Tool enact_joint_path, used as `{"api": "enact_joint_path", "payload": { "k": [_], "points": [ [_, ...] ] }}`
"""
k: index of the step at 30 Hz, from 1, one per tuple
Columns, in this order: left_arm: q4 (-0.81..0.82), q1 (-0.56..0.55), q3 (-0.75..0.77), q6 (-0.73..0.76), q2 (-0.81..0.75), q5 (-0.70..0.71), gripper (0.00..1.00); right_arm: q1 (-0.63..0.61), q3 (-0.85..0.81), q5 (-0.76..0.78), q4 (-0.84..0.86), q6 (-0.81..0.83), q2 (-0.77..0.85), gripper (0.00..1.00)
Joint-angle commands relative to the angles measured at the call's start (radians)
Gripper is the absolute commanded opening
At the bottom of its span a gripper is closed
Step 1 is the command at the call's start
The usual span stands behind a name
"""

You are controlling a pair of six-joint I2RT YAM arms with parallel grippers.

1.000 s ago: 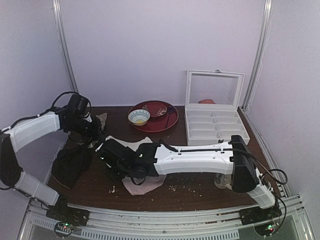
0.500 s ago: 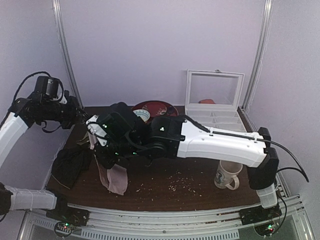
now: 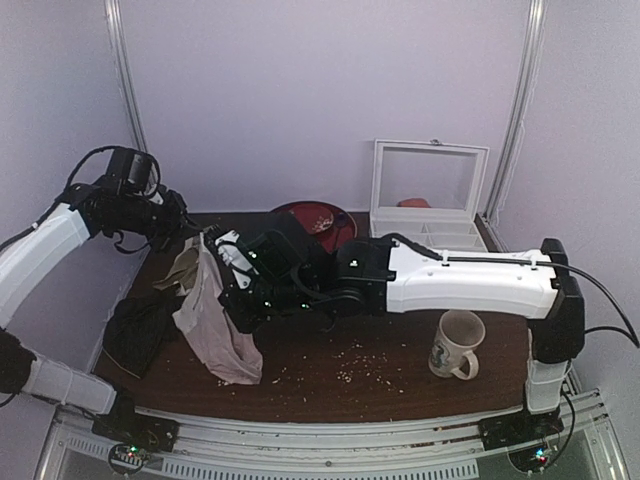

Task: Roll the underwear
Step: Turn over the underwear at the center of the board.

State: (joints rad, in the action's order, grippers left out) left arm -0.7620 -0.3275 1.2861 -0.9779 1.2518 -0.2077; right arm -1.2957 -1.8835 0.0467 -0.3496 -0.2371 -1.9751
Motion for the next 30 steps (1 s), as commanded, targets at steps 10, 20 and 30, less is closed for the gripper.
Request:
{"api": "enact_joint_path", "payload": {
  "k": [10,20,30],
  "points": [
    [0.041,0.004,0.082,0.068,-0.102,0.028,0.00,-0.043,-0.234,-0.041,-0.099,0.010,-0.069,0.00],
    [-0.097,0.005,0.122,0.113,-0.257,0.099,0.00,-0.132,-0.411,-0.050,-0.124,-0.006,-0.169,0.00],
    [-0.048,0.000,0.126,0.059,-0.160,0.015,0.00,-0.123,-0.165,-0.029,0.026,-0.065,-0.016,0.00]
  ]
}}
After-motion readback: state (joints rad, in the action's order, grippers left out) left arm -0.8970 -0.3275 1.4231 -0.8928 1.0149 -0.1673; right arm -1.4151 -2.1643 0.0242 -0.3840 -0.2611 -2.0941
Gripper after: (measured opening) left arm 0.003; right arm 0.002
